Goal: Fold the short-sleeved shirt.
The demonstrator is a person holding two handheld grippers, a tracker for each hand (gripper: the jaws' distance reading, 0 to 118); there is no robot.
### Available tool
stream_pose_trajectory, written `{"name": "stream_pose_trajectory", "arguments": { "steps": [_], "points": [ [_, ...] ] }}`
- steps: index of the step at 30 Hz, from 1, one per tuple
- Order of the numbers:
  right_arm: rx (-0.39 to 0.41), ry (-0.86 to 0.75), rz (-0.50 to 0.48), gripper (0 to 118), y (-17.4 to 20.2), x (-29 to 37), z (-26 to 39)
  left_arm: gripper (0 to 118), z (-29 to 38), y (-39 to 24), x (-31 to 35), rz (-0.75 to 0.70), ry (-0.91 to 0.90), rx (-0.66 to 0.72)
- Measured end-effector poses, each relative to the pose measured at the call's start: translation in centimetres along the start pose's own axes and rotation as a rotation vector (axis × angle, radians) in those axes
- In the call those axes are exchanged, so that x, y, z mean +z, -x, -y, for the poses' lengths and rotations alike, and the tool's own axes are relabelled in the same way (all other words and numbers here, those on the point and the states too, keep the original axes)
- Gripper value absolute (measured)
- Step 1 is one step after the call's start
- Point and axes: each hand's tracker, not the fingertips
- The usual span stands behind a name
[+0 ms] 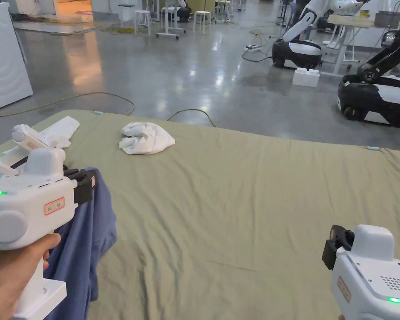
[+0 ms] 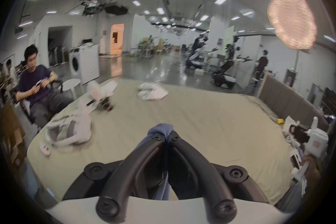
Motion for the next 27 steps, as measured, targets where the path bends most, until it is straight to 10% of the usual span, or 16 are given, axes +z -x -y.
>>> {"name": "stream_pose_trajectory", "arguments": {
  "steps": [24,27],
  "points": [
    [-0.075,-0.027,0.195,0,-11.2,4.7,0.2,4,7.3,-30.2,-8.4,0.643,0.221,-0.178],
    [-0.087,-0.003,0.213,0,-12.1,4.7,0.7,18,10.3,-30.2,-9.0,0.654,0.293,-0.167]
  ]
}}
